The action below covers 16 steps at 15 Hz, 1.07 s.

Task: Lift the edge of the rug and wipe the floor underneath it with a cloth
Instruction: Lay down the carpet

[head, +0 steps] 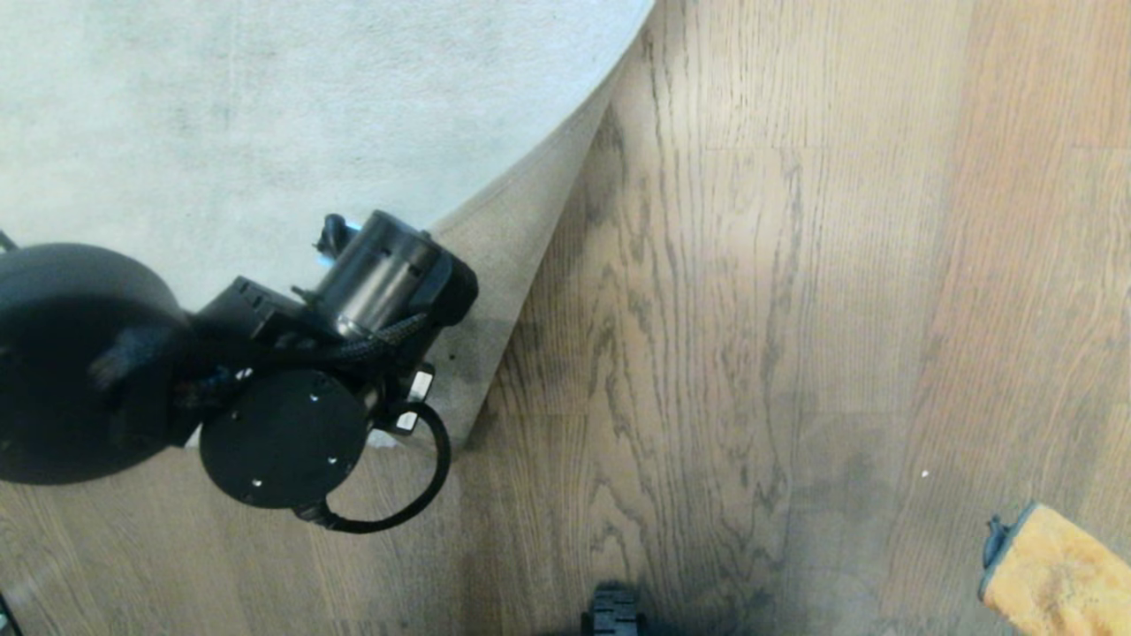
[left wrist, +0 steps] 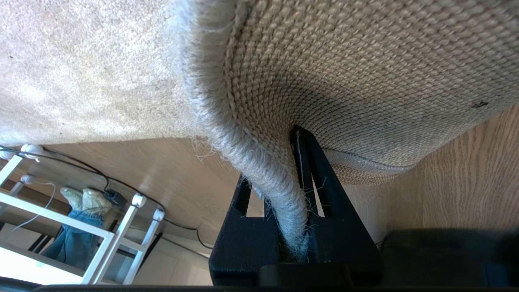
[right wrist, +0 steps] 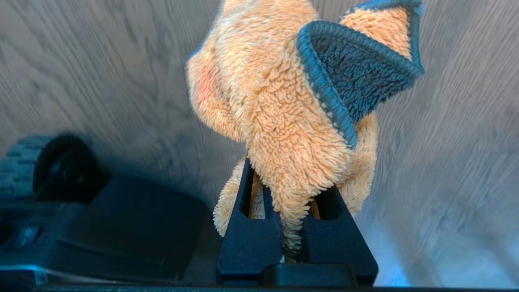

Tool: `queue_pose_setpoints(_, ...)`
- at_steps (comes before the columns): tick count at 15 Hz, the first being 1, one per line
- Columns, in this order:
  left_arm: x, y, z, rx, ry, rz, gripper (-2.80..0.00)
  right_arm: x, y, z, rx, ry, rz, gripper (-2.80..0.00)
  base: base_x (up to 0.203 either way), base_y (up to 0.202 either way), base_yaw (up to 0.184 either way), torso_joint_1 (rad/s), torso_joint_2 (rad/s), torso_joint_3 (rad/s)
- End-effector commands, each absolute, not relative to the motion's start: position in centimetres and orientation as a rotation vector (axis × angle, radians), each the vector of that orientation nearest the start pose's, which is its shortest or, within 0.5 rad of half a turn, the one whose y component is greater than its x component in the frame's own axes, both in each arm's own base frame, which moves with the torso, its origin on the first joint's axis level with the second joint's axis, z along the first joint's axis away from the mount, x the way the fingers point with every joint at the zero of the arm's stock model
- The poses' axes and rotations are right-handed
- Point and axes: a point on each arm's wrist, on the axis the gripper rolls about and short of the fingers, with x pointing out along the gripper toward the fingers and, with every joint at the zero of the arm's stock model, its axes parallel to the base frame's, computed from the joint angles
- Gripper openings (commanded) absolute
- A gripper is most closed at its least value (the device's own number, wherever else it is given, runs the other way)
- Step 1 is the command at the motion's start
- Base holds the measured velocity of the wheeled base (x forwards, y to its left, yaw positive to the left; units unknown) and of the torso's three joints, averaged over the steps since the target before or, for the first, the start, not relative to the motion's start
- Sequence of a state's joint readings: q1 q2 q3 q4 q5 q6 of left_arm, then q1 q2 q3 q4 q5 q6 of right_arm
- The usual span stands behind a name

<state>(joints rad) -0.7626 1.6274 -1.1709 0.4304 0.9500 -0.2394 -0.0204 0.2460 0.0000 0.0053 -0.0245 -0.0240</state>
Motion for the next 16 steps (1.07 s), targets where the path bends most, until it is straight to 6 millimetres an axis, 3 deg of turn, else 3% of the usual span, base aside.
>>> queue_pose_setpoints(1,20.5,-17.0,21.7,0.443,0.551,0.246,-2.80,-0.8,0.0,7.8,-0.024,0.203,-0.051,-2.80,0.000,0.000,0.000,0.000,0.00,0.000)
queue_pose_setpoints(5,20.6,-17.1,22.0,0.435,0.545,0.246,-2.80,-2.2,0.0,7.5,-0.027,0.019,-0.038,-2.80,0.000,0.000,0.000,0.000,0.00,0.000)
queue_pose_setpoints(16,20.2,-17.3,22.6,0.419,0.527,0.228,-2.80,-2.3,0.0,7.5,0.001,0.006,-0.039,-2.80,0.000,0.000,0.000,0.000,0.00,0.000)
